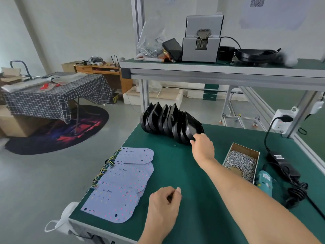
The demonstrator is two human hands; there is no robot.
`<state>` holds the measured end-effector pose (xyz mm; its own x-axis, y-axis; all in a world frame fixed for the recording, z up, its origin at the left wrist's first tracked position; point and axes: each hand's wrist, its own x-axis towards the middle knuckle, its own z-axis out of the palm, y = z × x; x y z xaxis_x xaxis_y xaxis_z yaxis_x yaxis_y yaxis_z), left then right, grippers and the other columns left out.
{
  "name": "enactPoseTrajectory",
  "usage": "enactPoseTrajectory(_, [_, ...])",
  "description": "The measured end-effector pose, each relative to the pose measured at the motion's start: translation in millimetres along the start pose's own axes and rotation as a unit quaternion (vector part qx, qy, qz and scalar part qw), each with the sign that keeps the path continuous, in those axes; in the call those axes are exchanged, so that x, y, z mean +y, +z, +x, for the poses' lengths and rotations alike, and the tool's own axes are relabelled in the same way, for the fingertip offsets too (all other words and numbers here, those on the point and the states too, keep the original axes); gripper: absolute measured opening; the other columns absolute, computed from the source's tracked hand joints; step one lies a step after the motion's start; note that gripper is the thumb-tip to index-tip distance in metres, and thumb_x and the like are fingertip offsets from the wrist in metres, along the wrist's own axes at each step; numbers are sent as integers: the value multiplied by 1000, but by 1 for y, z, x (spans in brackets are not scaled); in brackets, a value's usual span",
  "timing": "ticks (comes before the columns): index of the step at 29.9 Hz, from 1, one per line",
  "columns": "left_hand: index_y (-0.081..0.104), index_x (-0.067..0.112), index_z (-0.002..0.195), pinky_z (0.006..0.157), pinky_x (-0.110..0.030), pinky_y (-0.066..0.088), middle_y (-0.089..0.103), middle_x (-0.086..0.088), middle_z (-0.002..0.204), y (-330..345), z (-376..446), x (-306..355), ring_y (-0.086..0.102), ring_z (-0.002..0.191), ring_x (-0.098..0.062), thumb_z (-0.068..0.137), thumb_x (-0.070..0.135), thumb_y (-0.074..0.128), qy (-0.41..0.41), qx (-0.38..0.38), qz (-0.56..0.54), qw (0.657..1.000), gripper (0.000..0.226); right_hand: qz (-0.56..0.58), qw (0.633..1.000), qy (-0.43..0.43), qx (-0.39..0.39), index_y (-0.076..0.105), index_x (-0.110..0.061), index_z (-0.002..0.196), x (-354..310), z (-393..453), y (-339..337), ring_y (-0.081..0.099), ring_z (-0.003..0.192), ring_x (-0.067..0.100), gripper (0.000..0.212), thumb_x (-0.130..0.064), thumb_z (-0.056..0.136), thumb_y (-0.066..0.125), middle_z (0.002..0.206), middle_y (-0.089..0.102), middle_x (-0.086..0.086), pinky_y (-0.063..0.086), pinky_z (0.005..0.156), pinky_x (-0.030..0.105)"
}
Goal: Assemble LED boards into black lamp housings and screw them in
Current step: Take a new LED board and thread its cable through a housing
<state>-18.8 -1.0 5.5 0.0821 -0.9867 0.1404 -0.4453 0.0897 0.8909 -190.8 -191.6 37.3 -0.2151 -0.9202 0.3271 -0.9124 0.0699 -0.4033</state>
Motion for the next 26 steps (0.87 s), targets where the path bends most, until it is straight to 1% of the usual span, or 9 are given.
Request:
enactPoseTrajectory(2, [63, 0, 72, 57, -31, 38, 59, -10, 63, 0, 1, 0, 38, 54, -9, 99, 33, 61, 2, -2, 2, 1000, 42, -5, 1000, -19, 17, 51, -11, 83, 4, -1, -8, 51, 70, 31, 27, -22, 106, 60, 91, 49, 4, 39, 62, 37])
enactPoseTrajectory(5, [63, -2, 74, 57, -28, 34, 56, -14, 64, 0, 1, 1, 34, 55, -9, 100, 34, 61, 1, -2, 4, 1000, 44, -19, 998, -47, 40, 61, -8, 91, 9, -15, -30, 52, 67, 31, 24, -26, 106, 60, 94, 53, 3, 37, 61, 35])
enactPoseTrajectory(8, [62, -3, 76, 58, -35, 35, 56, -17, 66, -2, 0, 1, 33, 57, -9, 100, 35, 59, 4, -4, 4, 1000, 45, -19, 994, -93, 46, 67, -7, 100, 10, -52, -59, 62, 72, 35, 23, -28, 106, 61, 100, 61, 5, 44, 63, 38])
enactPoseTrajectory(10, [61, -3, 76, 62, -43, 40, 60, -18, 69, -3, -2, 3, 36, 58, -10, 100, 37, 58, 0, -5, 0, 1000, 47, -19, 990, -129, 62, 69, -9, 96, 10, -95, -79, 64, 67, 35, 19, -27, 102, 67, 94, 62, 3, 46, 57, 38])
enactPoseTrajectory(13, [61, -5, 77, 62, -43, 41, 62, -20, 72, -5, -3, 8, 39, 59, -11, 101, 37, 56, -10, -2, -8, 1000, 49, -51, 978, -192, 61, 66, -14, 80, 12, -167, -101, 55, 48, 28, 20, -23, 89, 82, 80, 56, -1, 41, 39, 36])
enactPoseTrajectory(17, [59, -8, 77, 57, -34, 31, 56, -23, 68, -8, -5, 13, 34, 57, -12, 104, 36, 52, -13, -1, -22, 1000, 52, -117, 964, -238, 1, 68, -14, 72, 15, -229, -110, 45, 33, 22, 34, -18, 61, 100, 73, 56, 2, 33, 29, 29])
enactPoseTrajectory(19, [59, -8, 77, 58, -38, 34, 57, -23, 69, -10, -6, 14, 35, 58, -12, 105, 36, 51, -15, -1, -29, 999, 53, -142, 961, -236, -17, 67, -12, 67, 13, -241, -109, 42, 30, 24, 39, -13, 50, 103, 69, 55, 6, 31, 27, 28])
enactPoseTrajectory(22, [60, -8, 79, 66, -46, 43, 65, -24, 78, -9, -7, 13, 42, 62, -13, 105, 35, 50, -12, -6, -24, 1000, 52, -157, 962, -220, -29, 65, -10, 62, 10, -246, -106, 40, 28, 27, 44, -5, 40, 103, 66, 53, 9, 23, 30, 26])
enactPoseTrajectory(26, [53, -7, 74, 63, -47, 39, 60, -26, 73, -9, -8, 13, 33, 59, -15, 103, 36, 52, -6, -8, -13, 1000, 51, -169, 963, -207, -47, 63, -9, 61, 10, -248, -98, 40, 27, 27, 52, 1, 30, 103, 67, 51, 10, 16, 39, 25])
